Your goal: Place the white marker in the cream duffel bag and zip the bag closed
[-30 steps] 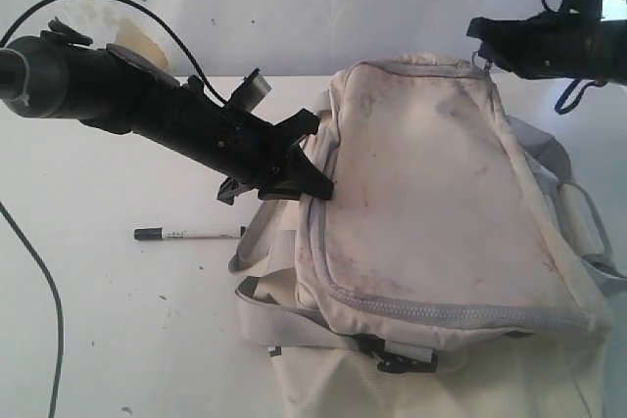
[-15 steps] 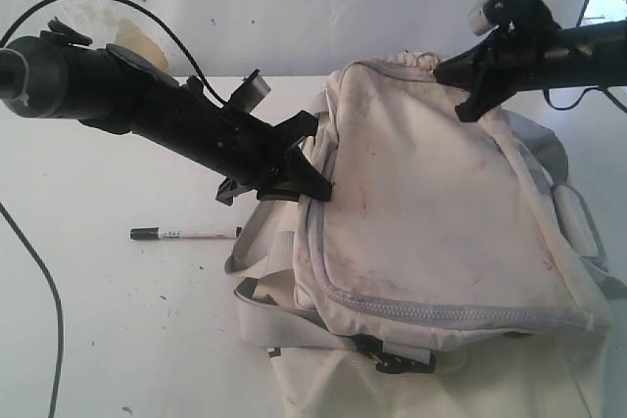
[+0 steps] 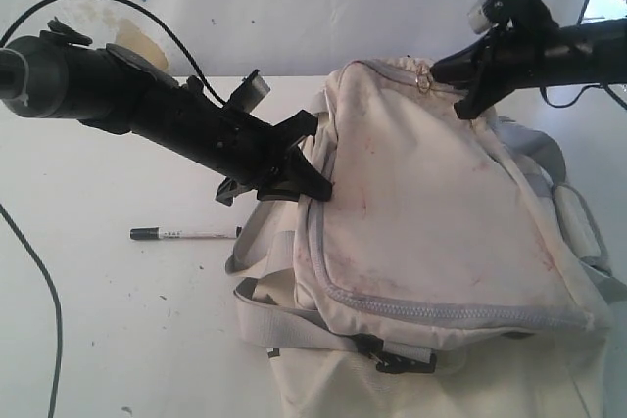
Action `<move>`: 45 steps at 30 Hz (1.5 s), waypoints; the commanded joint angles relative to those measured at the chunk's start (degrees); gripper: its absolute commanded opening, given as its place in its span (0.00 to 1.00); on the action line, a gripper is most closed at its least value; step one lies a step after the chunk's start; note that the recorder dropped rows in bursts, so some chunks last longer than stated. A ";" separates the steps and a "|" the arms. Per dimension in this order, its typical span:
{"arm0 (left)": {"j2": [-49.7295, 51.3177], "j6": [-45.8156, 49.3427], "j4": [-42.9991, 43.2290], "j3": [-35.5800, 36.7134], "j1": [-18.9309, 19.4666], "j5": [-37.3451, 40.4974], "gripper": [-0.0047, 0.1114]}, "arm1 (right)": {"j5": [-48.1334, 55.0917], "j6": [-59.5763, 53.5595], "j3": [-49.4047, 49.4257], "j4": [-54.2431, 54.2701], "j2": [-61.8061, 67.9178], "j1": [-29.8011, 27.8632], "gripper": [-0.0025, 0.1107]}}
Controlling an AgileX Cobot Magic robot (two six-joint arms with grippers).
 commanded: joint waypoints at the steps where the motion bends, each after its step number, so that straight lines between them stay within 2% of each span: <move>1: -0.88 -0.26 0.18 0.19 0.18 0.77 0.04 | 0.93 -1.59 -1.88 6.57 -0.63 0.04 0.02; 6: -0.88 0.36 0.30 0.19 0.18 0.76 0.04 | -0.47 -1.59 -3.21 6.44 -0.26 1.39 0.02; 14: -0.88 0.77 2.06 0.19 0.18 1.28 0.04 | -8.46 -1.59 -3.47 6.44 -0.23 7.21 0.02; 24: -0.88 0.77 2.32 0.19 0.18 2.45 0.04 | -9.57 -1.59 -3.47 6.44 0.36 11.76 0.02; 28: -0.88 0.77 2.81 0.19 0.18 3.72 0.04 | -13.43 -1.59 -4.14 6.73 1.62 13.44 0.02; 35: -0.88 0.77 3.60 0.19 0.18 3.74 0.04 | -12.04 -1.36 -4.52 6.65 2.71 15.99 0.03; 36: -0.88 0.77 3.60 0.19 0.18 3.74 0.04 | -12.04 -1.22 -4.52 6.65 2.71 15.99 0.06; 38: -0.88 2.08 3.61 0.19 0.18 3.74 0.04 | -13.91 3.26 -4.52 6.50 2.71 15.99 0.20; 41: -0.88 2.08 3.61 0.19 0.18 3.38 0.04 | -21.39 16.28 -4.52 6.50 2.71 15.99 0.53; 43: -0.88 2.08 3.61 0.19 0.18 2.81 0.04 | -23.68 19.46 -4.52 6.50 2.23 15.99 0.59; 45: -0.88 2.08 3.61 0.19 0.18 2.25 0.04 | -24.32 21.70 -4.52 6.50 1.67 15.99 0.59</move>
